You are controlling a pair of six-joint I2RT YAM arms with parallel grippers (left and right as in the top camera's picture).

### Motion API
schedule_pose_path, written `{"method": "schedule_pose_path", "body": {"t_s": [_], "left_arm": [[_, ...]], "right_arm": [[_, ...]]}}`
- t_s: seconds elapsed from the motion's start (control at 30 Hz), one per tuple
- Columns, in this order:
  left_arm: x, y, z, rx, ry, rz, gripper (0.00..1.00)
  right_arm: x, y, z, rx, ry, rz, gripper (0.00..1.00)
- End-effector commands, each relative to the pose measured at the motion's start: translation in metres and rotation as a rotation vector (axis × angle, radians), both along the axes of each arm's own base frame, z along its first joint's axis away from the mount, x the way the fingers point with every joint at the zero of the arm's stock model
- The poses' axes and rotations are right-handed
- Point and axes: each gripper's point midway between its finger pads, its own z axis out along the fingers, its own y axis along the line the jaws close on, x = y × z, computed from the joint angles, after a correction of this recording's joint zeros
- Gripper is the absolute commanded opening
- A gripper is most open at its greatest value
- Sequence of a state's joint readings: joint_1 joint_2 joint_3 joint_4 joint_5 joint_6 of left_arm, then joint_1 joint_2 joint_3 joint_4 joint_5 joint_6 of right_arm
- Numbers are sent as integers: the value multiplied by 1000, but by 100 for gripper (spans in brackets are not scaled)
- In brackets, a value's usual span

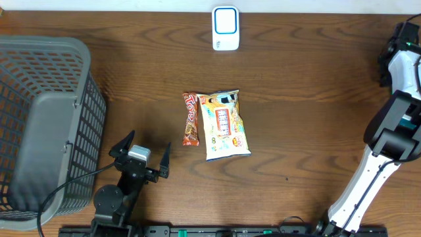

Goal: Scan the item barcode
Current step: 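Carry the bottle to the right table edge and release it, then reach the right gripper to the printed snack bag and grasp it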

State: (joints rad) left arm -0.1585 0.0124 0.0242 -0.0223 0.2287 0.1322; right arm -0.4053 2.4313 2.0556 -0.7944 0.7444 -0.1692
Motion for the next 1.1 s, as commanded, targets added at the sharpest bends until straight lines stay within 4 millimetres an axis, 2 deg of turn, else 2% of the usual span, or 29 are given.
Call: {"method": "schedule_pose_path", "body": {"t_s": [0.0,0.1,0.13,0.2,0.27,0.37,0.43,0.53,0.6,0.7,0.77,0.83,0.87,0.93,1.0,1.07], "left_arm": [[-1,-1,-16,16,44,-6,99],[-1,-1,-16,16,44,-6,99],[-1,-1,-16,16,44,-6,99],[-1,-1,-16,16,44,-6,99],[-1,-1,-16,16,44,-6,99],[-1,-1,-16,16,44,-6,99],[-1,-1,-16,16,44,-6,99],[-1,-1,-16,16,44,-6,99],[-1,-1,-16,16,44,-6,99],[-1,-1,-16,16,44,-6,99],[-1,-1,-16,16,44,-6,99],[-1,-1,-16,16,44,-6,99],[-1,-1,-16,16,44,-6,99],[-1,-1,-16,16,44,-6,99],[-1,-1,-16,16,44,-6,99],[-1,-1,-16,16,44,-6,99]], "right_arm": [[20,19,69,8,-190,41,99],[31,39,109,43,-313,85,99],[39,60,132,106,-407,123,99],[49,95,151,231,-488,205,99],[57,146,166,413,-549,323,99],[59,226,175,681,-578,446,99],[52,284,171,840,-533,491,99],[31,359,150,1003,-404,479,99],[13,405,133,1050,-295,471,99],[-19,462,109,1057,-152,471,99],[-43,494,95,985,-74,462,99],[-59,517,86,892,-48,482,99],[-67,544,79,842,-50,554,99],[-77,573,68,796,-42,658,99],[-85,586,53,725,-39,703,99],[-94,591,34,653,-41,686,99]]}}
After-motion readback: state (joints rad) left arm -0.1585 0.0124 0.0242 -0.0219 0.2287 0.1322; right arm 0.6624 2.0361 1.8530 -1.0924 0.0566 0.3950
